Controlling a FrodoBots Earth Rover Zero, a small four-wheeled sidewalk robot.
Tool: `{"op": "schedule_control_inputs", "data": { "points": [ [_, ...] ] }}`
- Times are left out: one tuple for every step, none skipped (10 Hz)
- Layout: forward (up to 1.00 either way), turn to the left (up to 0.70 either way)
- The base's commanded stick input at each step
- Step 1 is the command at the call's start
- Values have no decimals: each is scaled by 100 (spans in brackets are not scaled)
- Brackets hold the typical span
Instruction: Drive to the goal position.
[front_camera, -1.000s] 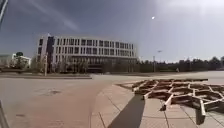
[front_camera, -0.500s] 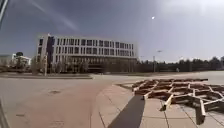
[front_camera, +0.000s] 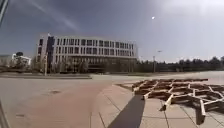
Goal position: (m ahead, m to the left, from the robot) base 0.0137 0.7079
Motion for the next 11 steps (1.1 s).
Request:
{"op": "schedule_control_inputs", "data": {
  "points": [
    [5, 0],
    [5, 0],
    [5, 0],
    [5, 0],
    [5, 0],
    [5, 0],
    [5, 0],
    [5, 0],
    [5, 0],
    [5, 0],
    [5, 0]
  ]
}}
